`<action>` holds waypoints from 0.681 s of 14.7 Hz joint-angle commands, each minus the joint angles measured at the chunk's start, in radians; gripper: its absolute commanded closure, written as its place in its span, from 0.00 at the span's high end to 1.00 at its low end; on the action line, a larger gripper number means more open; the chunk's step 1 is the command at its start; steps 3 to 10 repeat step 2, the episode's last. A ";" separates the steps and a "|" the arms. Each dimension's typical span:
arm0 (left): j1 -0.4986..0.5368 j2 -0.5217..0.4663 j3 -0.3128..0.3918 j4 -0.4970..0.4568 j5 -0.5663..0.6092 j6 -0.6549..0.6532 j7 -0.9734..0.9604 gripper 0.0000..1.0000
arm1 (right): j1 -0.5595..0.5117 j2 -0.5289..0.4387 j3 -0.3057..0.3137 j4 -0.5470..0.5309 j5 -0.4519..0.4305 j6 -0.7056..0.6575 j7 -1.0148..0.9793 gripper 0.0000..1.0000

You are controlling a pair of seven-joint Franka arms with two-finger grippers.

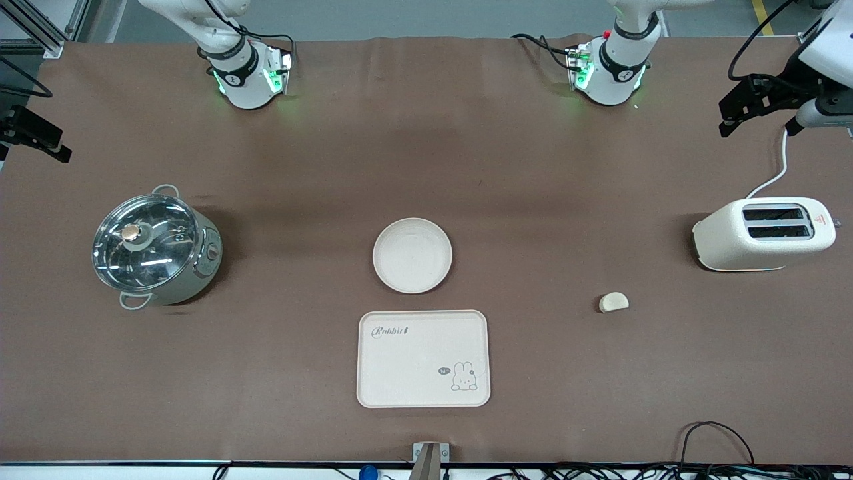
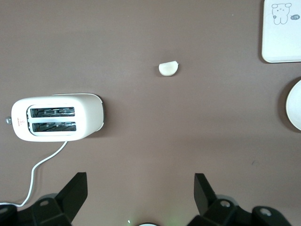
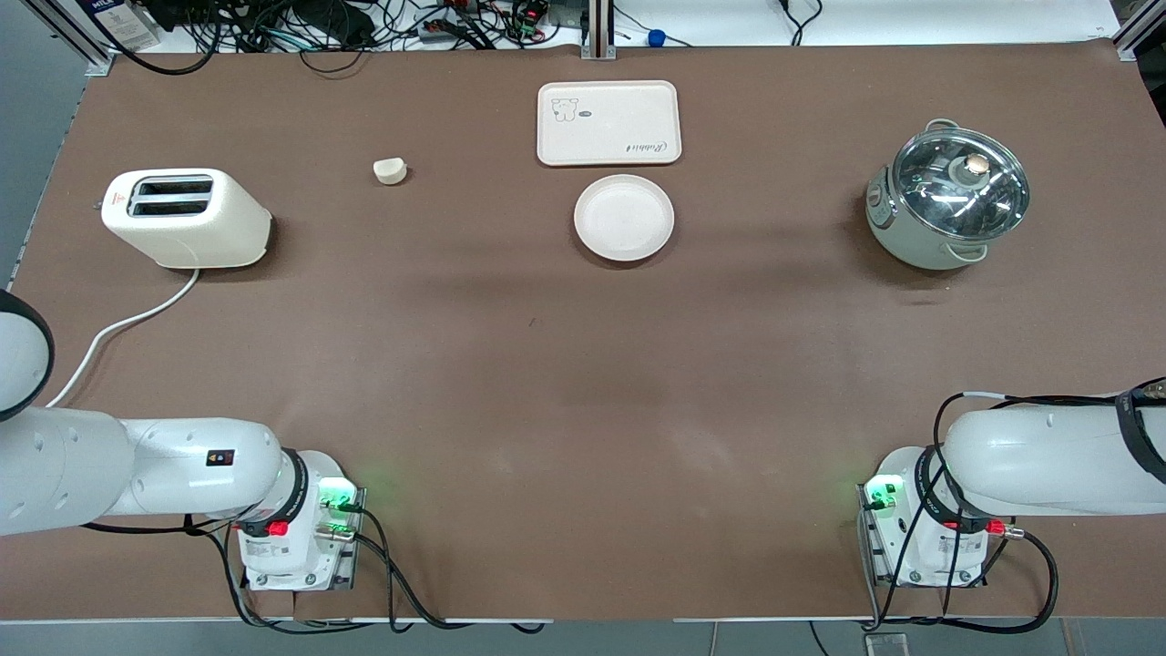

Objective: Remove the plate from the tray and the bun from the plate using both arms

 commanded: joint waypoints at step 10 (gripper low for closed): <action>-0.004 0.020 0.003 0.023 -0.021 -0.040 0.016 1.00 | -0.008 0.002 0.010 0.008 -0.019 -0.017 -0.018 1.00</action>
